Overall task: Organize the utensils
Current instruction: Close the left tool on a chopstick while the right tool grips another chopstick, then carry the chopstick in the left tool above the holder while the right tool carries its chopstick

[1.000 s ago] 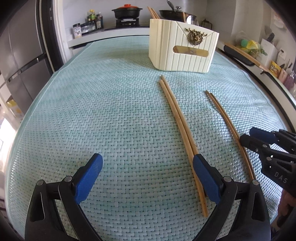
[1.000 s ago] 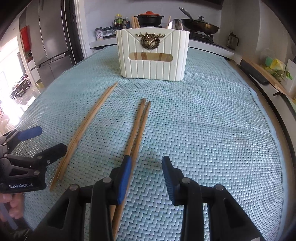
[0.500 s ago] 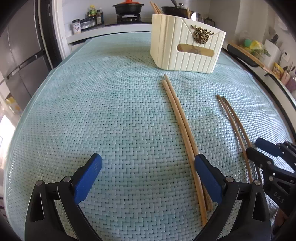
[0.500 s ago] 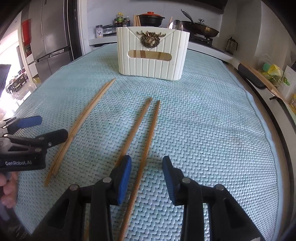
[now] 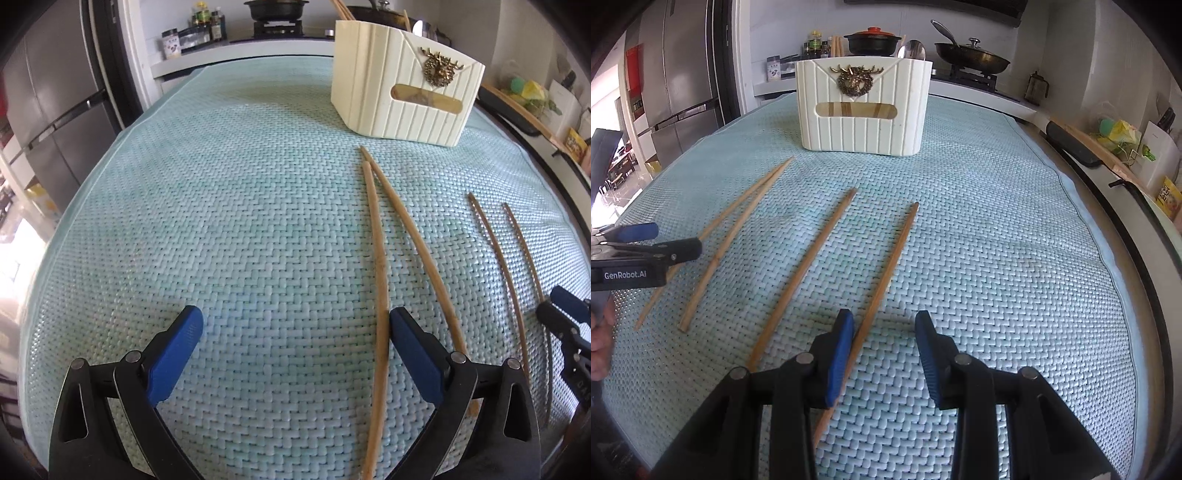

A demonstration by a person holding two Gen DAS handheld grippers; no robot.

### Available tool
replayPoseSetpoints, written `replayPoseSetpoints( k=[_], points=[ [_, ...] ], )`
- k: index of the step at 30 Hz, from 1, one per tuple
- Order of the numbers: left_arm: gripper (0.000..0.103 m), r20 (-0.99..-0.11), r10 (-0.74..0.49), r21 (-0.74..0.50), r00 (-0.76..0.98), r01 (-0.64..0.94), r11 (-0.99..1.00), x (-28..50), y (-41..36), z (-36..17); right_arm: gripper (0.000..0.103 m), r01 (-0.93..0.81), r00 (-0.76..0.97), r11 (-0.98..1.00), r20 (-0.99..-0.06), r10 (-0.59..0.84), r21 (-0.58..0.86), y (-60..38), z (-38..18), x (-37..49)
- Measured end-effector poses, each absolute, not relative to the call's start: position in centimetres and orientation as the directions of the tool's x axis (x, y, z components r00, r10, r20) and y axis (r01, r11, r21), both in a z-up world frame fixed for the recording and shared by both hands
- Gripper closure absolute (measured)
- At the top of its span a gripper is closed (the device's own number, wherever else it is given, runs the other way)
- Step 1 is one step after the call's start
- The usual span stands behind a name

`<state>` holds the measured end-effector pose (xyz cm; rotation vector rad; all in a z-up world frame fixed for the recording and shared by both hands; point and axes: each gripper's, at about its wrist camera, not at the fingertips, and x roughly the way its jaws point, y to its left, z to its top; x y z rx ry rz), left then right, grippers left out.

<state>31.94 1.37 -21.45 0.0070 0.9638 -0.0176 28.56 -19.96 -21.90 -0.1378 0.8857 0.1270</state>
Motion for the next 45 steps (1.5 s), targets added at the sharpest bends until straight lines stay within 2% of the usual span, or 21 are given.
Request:
replayPoseSetpoints(
  k=[11, 14, 16, 18, 21, 22, 25, 27, 29, 31, 37, 45],
  points=[
    [0.004, -0.845, -0.081, -0.011, 0.528, 0.135, 0.991, 37.3, 0.6, -21.3, 0.067, -0.218, 0.565, 0.975, -0.819, 0.099, -0.033, -19.5, -21.8, 33.1],
    [0.014, -0.852, -0.099, -0.016, 0.514, 0.162, 0.987, 39.7, 0.1, -21.1, 0.067, -0.215, 0.553, 0.976, -0.828, 0.094, -0.033, -19.5, -21.8, 35.3],
    [0.015, -0.858, -0.101, -0.012, 0.504, 0.178, 0.984, 41.1, -0.3, -21.0, 0.067, -0.211, 0.543, 0.977, -0.835, 0.094, -0.027, -19.5, -21.7, 36.5],
    [0.026, -0.866, -0.107, -0.01, 0.489, 0.198, 0.98, 41.7, -0.7, -20.8, 0.067, -0.211, 0.524, 0.977, -0.846, 0.098, -0.018, -19.5, -21.6, 37.5],
    [0.051, -0.875, -0.142, -0.024, 0.462, 0.251, 0.968, 41.8, -1.2, -20.3, 0.068, -0.226, 0.492, 0.974, -0.865, 0.096, -0.021, -19.2, -21.3, 38.2],
    [0.056, -0.878, -0.14, -0.016, 0.458, 0.265, 0.964, 41.9, -1.6, -20.3, 0.068, -0.235, 0.486, 0.972, -0.869, 0.094, -0.026, -19.0, -21.2, 38.3],
    [0.058, -0.886, -0.151, -0.018, 0.438, 0.292, 0.956, 42.8, -2.7, -20.3, 0.082, -0.241, 0.483, 0.97, -0.87, 0.093, -0.03, -18.5, -21.2, 39.2],
    [0.066, -0.89, -0.145, -0.009, 0.432, 0.301, 0.954, 43.5, -3.5, -20.3, 0.094, -0.223, 0.477, 0.975, -0.873, 0.101, -0.008, -18.6, -21.2, 40.1],
    [0.086, -0.892, -0.148, -0.008, 0.426, 0.314, 0.95, 44.0, -4.0, -20.3, 0.095, -0.202, 0.466, 0.979, -0.876, 0.12, 0.026, -18.9, -21.2, 40.9],
    [0.097, -0.892, -0.157, -0.016, 0.423, 0.318, 0.948, 44.3, -4.2, -20.3, 0.096, -0.192, 0.461, 0.98, -0.875, 0.144, 0.06, -19.2, -21.2, 41.6],
    [0.098, -0.856, -0.208, -0.073, 0.474, 0.289, 0.955, 45.2, -1.8, -18.9, 0.097, -0.163, 0.494, 0.965, -0.83, 0.26, 0.205, -21.5, -20.2, 42.7],
    [0.098, -0.692, -0.306, -0.144, 0.654, 0.291, 0.946, 39.8, 2.1, -10.2, 0.097, -0.256, 0.658, 0.926, -0.651, 0.378, 0.279, -23.3, -12.5, 37.9]
  ],
)
